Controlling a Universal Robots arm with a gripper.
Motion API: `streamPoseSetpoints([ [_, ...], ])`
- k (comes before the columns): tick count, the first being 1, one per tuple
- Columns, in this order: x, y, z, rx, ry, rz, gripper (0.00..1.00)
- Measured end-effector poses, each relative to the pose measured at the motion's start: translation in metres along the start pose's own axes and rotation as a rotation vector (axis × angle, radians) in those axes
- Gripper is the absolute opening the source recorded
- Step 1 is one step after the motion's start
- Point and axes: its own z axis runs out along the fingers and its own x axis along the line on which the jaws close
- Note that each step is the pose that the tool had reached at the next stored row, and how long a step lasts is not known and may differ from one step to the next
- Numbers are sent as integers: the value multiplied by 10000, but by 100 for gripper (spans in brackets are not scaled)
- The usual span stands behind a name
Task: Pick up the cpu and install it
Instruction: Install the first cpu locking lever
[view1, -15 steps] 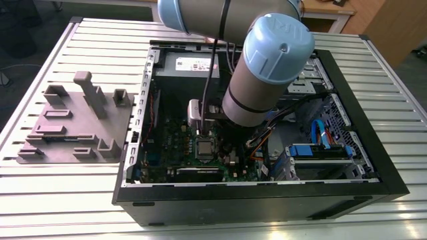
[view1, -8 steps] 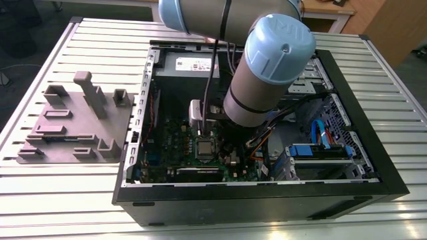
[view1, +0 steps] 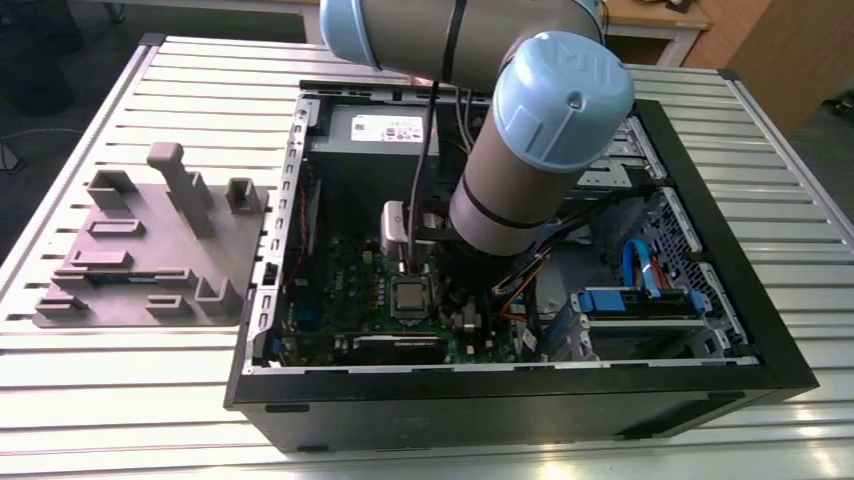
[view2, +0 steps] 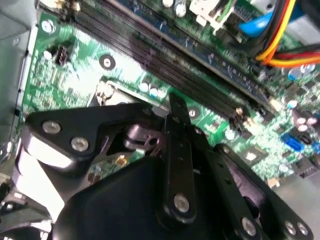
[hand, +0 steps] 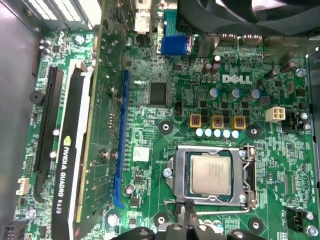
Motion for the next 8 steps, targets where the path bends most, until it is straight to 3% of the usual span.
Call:
streamPoseSetpoints([
  [5,0,-5,-4,0,-23,-8,11],
  [8,-3,2,-63,4,-97,-19,11],
])
